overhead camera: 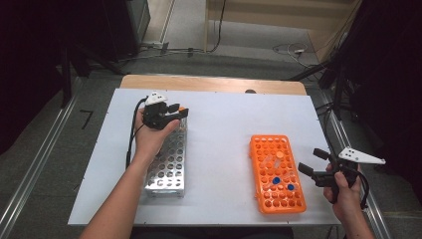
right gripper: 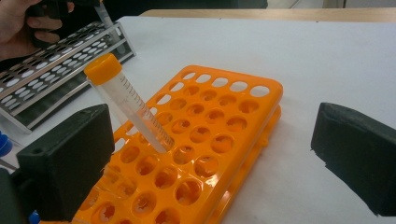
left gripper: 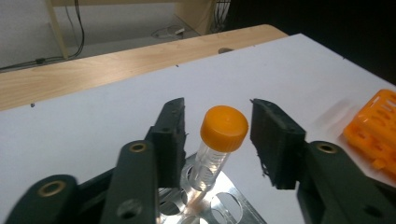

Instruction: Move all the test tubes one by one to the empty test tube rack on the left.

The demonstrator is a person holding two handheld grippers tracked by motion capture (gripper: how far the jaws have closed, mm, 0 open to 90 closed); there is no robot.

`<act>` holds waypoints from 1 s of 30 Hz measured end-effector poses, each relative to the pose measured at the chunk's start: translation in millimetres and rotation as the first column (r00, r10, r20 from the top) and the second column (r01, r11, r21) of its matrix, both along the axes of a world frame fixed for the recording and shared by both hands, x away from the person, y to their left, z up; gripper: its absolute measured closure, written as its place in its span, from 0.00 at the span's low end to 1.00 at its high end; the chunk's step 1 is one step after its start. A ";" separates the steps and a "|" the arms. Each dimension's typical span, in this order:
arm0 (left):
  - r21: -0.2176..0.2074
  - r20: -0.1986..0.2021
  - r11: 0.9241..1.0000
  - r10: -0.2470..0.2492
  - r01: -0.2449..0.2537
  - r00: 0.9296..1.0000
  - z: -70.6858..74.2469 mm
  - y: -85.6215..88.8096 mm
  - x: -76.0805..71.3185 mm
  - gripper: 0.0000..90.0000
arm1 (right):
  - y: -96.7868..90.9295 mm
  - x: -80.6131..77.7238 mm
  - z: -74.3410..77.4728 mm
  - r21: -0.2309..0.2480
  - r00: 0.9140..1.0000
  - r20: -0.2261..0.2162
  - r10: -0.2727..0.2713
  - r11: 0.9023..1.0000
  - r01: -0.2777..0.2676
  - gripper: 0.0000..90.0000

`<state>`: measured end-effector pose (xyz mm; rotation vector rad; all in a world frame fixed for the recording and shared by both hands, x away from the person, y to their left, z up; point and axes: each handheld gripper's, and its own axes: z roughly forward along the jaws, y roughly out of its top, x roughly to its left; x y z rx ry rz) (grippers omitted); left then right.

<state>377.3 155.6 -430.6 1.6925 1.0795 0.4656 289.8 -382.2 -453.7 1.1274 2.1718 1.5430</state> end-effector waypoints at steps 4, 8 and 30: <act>-0.025 0.008 1.000 0.010 -0.010 1.000 6.5 2.3 -8.0 0.35 | 0.5 -0.5 4.0 0.033 1.000 0.004 0.017 0.999 -0.017 0.04; -0.044 0.015 0.999 -0.016 0.017 1.000 11.0 2.2 -18.1 0.17 | 5.6 0.7 8.8 0.041 0.999 0.000 0.055 0.998 -0.055 0.12; -0.083 0.103 0.985 -0.140 0.149 0.985 21.0 -5.0 -94.7 0.00 | 43.4 10.5 20.8 0.027 0.966 0.022 0.257 0.966 -0.258 0.44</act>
